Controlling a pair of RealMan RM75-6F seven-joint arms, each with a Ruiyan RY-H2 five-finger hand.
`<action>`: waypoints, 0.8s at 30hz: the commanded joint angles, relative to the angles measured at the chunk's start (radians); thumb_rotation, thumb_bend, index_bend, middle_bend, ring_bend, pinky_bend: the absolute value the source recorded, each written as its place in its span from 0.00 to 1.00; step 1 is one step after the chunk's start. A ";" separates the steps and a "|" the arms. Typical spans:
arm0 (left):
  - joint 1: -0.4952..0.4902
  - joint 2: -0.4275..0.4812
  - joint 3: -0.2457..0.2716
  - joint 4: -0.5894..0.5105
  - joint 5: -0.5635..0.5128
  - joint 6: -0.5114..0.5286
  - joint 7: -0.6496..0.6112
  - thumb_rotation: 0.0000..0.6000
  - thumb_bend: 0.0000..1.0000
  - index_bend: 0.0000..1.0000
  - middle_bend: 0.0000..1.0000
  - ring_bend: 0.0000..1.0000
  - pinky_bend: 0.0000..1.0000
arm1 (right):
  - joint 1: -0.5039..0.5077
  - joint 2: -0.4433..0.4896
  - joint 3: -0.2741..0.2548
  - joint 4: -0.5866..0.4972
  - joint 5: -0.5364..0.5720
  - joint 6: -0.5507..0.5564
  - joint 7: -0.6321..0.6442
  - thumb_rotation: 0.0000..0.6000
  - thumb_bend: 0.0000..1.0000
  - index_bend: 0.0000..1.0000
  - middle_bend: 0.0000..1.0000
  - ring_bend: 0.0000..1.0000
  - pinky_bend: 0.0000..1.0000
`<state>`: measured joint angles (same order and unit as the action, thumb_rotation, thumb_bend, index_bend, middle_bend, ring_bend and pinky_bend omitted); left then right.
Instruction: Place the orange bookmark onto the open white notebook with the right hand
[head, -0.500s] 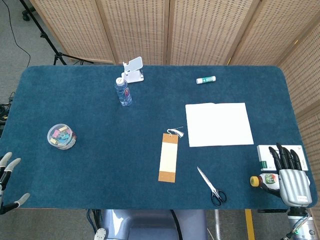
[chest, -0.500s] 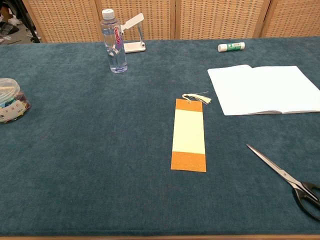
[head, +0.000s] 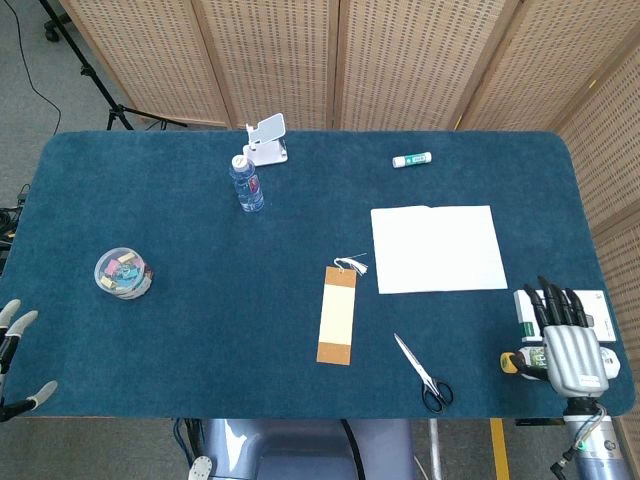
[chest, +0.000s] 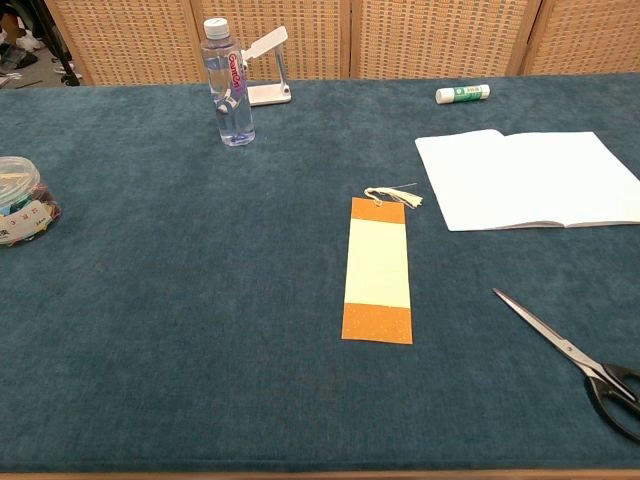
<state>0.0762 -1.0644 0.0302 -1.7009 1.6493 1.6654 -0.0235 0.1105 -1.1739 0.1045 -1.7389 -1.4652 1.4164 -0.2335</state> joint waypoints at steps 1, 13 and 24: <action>0.000 0.000 -0.002 -0.001 -0.003 0.001 -0.002 1.00 0.00 0.00 0.00 0.00 0.00 | 0.097 0.013 0.041 -0.073 0.010 -0.115 -0.070 1.00 0.00 0.00 0.00 0.00 0.00; -0.031 0.004 -0.024 -0.014 -0.075 -0.071 0.006 1.00 0.00 0.00 0.00 0.00 0.00 | 0.531 -0.285 0.185 0.082 0.322 -0.541 -0.282 1.00 0.00 0.00 0.00 0.00 0.00; -0.044 0.005 -0.031 -0.020 -0.100 -0.098 0.017 1.00 0.00 0.00 0.00 0.00 0.00 | 0.675 -0.488 0.175 0.167 0.450 -0.545 -0.411 1.00 0.00 0.00 0.00 0.00 0.00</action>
<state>0.0325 -1.0590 -0.0005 -1.7209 1.5500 1.5678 -0.0072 0.7727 -1.6439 0.2802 -1.5780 -1.0275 0.8702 -0.6290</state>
